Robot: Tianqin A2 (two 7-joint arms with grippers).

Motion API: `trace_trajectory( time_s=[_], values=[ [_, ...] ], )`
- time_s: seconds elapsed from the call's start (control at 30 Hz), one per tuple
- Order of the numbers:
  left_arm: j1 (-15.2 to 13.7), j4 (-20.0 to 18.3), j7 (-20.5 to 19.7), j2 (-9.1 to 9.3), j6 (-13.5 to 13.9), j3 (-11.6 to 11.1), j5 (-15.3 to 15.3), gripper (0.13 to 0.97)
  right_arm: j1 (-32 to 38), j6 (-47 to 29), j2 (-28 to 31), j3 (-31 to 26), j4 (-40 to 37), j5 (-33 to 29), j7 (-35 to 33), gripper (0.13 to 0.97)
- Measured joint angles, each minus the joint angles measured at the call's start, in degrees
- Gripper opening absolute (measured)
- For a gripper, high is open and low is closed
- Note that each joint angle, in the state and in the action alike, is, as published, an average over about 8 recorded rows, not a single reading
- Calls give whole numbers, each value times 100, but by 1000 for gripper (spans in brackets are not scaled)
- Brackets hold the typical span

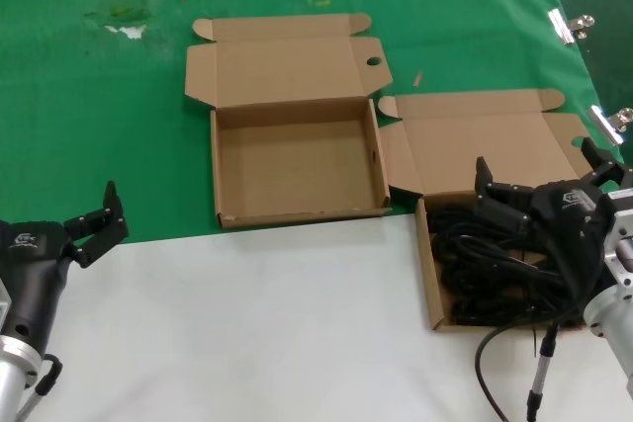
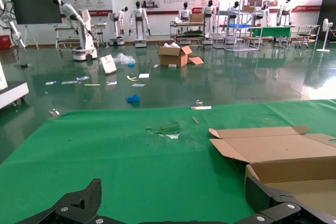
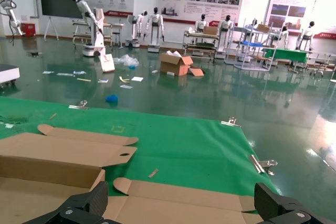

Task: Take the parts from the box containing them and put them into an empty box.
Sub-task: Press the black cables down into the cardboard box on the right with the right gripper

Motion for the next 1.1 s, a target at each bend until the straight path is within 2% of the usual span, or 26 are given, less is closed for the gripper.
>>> trace_trajectory(
  time_s=[1.1],
  values=[
    [0,0,0,0,0,0,0,966,0,0,0,0,0,0,0,966]
  ],
)
